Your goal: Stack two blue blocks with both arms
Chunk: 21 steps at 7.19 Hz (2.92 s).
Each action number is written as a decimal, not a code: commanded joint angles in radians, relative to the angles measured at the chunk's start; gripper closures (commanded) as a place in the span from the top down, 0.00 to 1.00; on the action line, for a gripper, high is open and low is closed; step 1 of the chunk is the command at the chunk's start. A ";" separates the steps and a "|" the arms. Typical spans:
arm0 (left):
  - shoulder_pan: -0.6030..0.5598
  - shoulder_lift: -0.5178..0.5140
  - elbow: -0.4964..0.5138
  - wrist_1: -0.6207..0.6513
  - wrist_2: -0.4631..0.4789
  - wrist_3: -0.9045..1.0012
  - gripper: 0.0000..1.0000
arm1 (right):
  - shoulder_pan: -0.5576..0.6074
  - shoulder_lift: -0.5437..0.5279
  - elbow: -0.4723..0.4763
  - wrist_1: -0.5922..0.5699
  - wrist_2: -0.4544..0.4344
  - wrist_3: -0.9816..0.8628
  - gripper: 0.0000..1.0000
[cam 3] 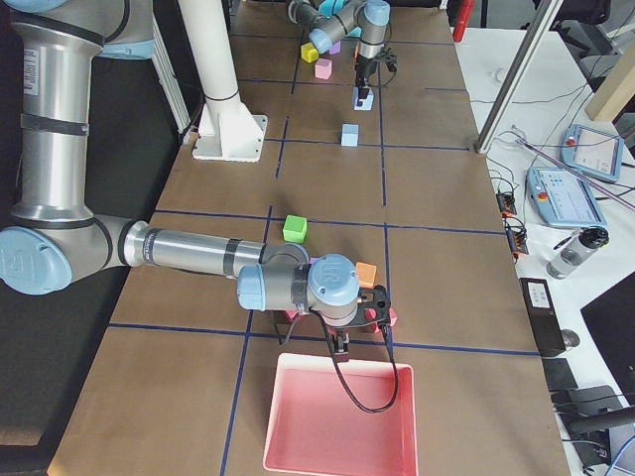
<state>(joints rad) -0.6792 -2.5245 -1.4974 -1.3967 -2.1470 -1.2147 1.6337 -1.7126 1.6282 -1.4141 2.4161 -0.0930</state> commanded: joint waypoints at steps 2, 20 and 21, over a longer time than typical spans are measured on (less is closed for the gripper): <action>0.043 -0.026 0.071 -0.050 0.054 0.001 0.00 | 0.000 -0.004 0.005 0.009 0.003 0.012 1.00; 0.098 -0.008 0.131 -0.094 0.058 0.047 1.00 | 0.000 0.016 0.012 0.006 0.000 0.012 1.00; 0.098 -0.008 0.129 -0.094 0.058 0.047 1.00 | 0.000 0.016 0.013 0.006 0.000 0.012 1.00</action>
<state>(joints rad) -0.5814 -2.5320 -1.3671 -1.4909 -2.0893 -1.1668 1.6337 -1.6975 1.6403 -1.4082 2.4160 -0.0813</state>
